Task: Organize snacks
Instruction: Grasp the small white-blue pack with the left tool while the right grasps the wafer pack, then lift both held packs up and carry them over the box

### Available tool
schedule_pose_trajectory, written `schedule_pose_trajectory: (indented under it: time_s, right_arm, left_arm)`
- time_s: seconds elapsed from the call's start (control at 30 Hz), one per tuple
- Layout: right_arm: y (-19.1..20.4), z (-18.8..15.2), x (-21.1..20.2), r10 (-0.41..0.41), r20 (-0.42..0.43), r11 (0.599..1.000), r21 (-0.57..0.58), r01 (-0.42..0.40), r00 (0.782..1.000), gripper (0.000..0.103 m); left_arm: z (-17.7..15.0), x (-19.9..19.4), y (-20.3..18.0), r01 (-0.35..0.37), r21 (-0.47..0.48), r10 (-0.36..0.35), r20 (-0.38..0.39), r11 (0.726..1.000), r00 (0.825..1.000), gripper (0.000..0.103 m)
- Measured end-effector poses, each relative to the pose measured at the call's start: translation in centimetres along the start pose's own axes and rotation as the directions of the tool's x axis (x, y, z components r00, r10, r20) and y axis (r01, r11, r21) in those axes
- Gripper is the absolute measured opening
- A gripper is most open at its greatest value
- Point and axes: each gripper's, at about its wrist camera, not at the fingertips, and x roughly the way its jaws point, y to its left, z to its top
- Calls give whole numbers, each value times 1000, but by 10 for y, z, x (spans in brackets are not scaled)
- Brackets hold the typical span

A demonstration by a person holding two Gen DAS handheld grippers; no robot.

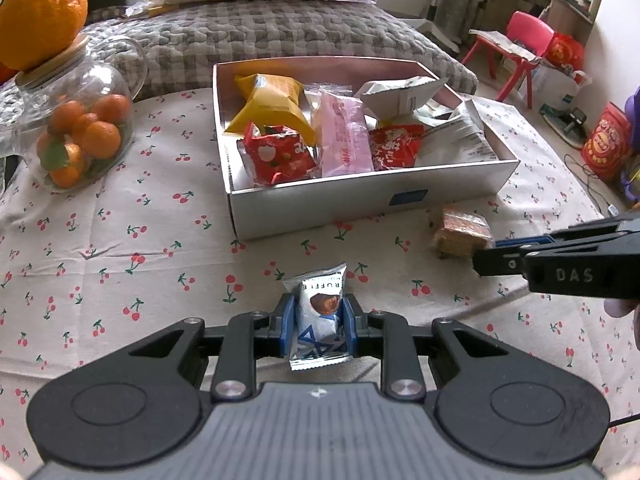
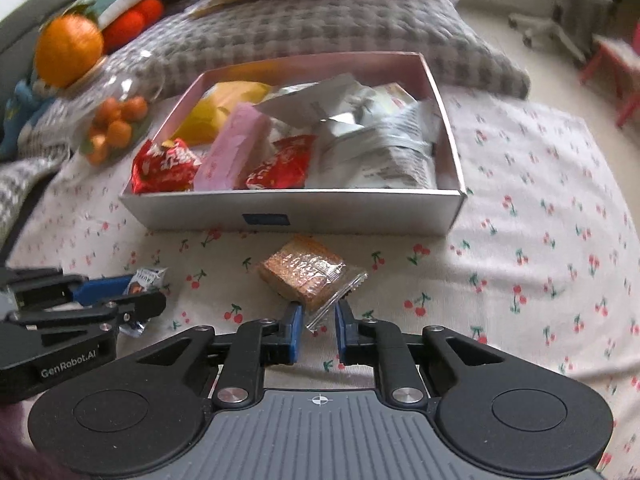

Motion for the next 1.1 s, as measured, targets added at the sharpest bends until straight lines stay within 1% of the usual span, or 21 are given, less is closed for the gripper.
schedule_pose_trajectory:
  time_s: [0.17, 0.23, 0.37, 0.43, 0.47, 0.5, 0.53, 0.57, 0.6, 0.63, 0.7, 0.9, 1.0, 1.07, 1.1]
  right_arm:
    - [-8, 1, -7, 48, -8, 997, 67, -47, 999, 13]
    - [-8, 1, -11, 52, -7, 996, 70, -52, 999, 11]
    - [-4, 1, -17, 50, -21, 998, 46, -49, 999, 11]
    - [0, -1, -17, 55, -45, 998, 4, -55, 997, 19]
    - [1, -3, -18, 52, -46, 999, -12, -52, 998, 19]
    - [3, -4, -17, 39, -50, 999, -34, -41, 998, 25]
    - [5, -6, -16, 26, -55, 998, -53, -29, 998, 41]
    - [7, -7, -15, 7, -51, 997, -73, -11, 999, 52]
    - [8, -8, -14, -12, -36, 995, -96, 8, 999, 72]
    - [10, -9, -15, -27, -17, 992, -120, 25, 999, 77]
    - [16, -8, -10, -46, 2, 984, -173, 46, 999, 77]
    - [31, -6, 9, -48, 4, 973, -226, 48, 999, 77]
    - [39, -9, 17, -64, 12, 963, -263, 65, 998, 73]
    - [43, -11, 17, -73, 28, 957, -280, 78, 997, 72]
    - [43, -12, 17, -70, 34, 955, -286, 77, 997, 67]
  left_arm:
    - [1, -3, 5, 2, -21, -2, -1, 1000, 1000, 23]
    - [2, -4, 5, 4, -27, -4, 1, 1000, 1000, 23]
    - [4, -7, 6, 15, -32, -15, 8, 999, 1000, 23]
    - [3, -7, 5, 17, -29, -16, 4, 999, 1000, 23]
    - [3, -6, 4, 16, -28, -16, -1, 999, 1000, 23]
    - [3, -5, 4, 14, -27, -14, -6, 1000, 1000, 23]
    - [2, -4, 3, 12, -26, -12, -12, 1000, 1000, 23]
    - [1, -3, 2, 11, -25, -11, -16, 1000, 1000, 23]
    - [1, -2, 1, 10, -23, -10, -19, 1000, 1000, 23]
    - [0, -1, 0, 10, -20, -10, -22, 1000, 1000, 23]
    - [-1, 0, -1, 10, -15, -10, -27, 1000, 1000, 23]
    - [-2, 3, -3, 11, -7, -11, -41, 1000, 999, 23]
    - [-2, 5, -2, 9, -6, -9, -47, 1000, 999, 23]
    - [-2, 6, -2, 7, -4, -8, -49, 1000, 999, 23]
    - [-2, 6, -1, 7, -4, -7, -49, 1000, 999, 23]
